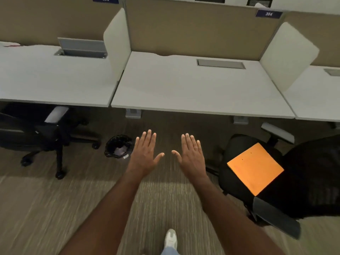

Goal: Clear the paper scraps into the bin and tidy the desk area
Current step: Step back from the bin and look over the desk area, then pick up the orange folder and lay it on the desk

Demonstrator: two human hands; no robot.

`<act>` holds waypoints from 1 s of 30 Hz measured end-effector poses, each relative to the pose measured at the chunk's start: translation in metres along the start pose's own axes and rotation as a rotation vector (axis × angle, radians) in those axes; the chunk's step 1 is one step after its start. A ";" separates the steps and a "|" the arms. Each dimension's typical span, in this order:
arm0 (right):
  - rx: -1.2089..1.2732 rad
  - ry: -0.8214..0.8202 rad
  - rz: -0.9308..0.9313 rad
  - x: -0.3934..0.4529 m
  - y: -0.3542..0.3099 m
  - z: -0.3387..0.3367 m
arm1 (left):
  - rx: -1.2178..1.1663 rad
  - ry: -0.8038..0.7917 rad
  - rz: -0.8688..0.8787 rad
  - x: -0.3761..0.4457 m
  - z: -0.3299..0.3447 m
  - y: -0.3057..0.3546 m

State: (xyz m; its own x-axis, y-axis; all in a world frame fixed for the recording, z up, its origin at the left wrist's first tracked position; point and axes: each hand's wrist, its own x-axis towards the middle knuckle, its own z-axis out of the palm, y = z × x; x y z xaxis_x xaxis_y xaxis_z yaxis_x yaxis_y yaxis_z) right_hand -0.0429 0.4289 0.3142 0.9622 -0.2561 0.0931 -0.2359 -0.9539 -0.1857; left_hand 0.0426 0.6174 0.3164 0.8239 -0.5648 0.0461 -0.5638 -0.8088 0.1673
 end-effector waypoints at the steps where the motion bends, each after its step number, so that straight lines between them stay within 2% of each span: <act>1: 0.001 0.003 0.037 -0.007 0.010 -0.002 | -0.010 -0.010 0.028 0.002 0.004 0.011; 10: 0.013 0.026 0.412 -0.069 0.132 0.005 | -0.046 -0.114 0.357 0.053 0.049 0.133; 16: 0.031 -0.006 0.611 -0.076 0.227 0.024 | -0.016 -0.171 0.526 0.117 0.091 0.220; 23: 0.093 0.033 0.817 -0.080 0.318 0.037 | -0.059 -0.286 0.607 0.179 0.137 0.311; 30: 0.148 0.027 1.065 -0.082 0.394 0.062 | -0.102 -0.413 0.601 0.227 0.192 0.367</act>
State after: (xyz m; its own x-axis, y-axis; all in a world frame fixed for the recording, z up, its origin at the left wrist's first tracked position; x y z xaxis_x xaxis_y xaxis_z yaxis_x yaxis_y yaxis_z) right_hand -0.2059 0.0834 0.1724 0.2676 -0.9492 -0.1655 -0.9304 -0.2099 -0.3007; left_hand 0.0117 0.1606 0.1991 0.2740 -0.9380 -0.2124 -0.8868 -0.3319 0.3216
